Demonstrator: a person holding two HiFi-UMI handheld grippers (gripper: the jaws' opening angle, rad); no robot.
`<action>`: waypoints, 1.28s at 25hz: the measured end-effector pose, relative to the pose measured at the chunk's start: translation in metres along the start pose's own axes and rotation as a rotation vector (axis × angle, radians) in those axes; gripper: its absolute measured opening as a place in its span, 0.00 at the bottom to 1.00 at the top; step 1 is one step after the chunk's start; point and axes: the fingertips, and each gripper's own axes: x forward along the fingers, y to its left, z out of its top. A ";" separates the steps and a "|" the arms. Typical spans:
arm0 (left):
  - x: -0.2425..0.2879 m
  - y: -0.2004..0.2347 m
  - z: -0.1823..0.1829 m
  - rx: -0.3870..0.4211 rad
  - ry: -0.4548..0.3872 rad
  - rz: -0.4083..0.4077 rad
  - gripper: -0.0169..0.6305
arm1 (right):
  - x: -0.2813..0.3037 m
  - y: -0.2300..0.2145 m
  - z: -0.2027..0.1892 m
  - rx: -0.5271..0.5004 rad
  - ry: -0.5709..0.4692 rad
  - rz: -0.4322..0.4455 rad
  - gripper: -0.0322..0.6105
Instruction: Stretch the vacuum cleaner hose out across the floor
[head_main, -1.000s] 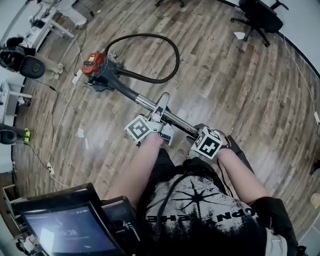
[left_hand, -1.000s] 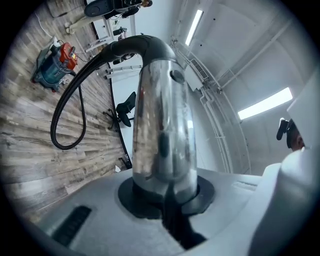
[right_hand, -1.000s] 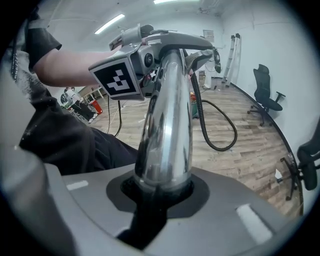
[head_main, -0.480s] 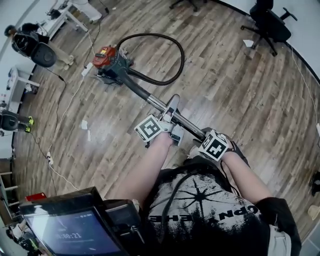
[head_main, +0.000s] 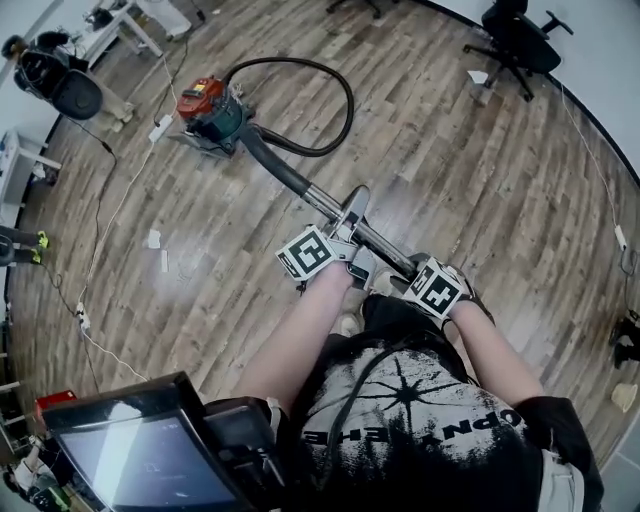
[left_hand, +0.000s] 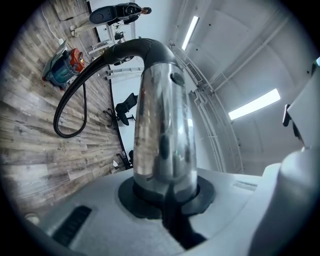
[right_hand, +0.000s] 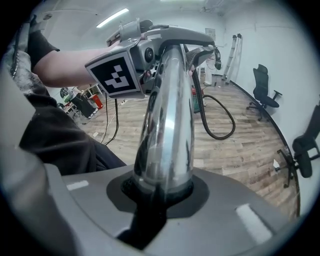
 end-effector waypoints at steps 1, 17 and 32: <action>-0.010 -0.002 -0.007 -0.010 0.004 -0.009 0.08 | 0.000 0.011 -0.005 0.006 0.004 -0.004 0.18; -0.046 -0.052 -0.097 -0.175 0.008 -0.135 0.08 | -0.038 0.076 -0.082 0.045 0.054 -0.048 0.18; 0.004 -0.111 -0.251 -0.137 -0.115 -0.083 0.08 | -0.122 0.044 -0.242 -0.080 0.031 0.012 0.18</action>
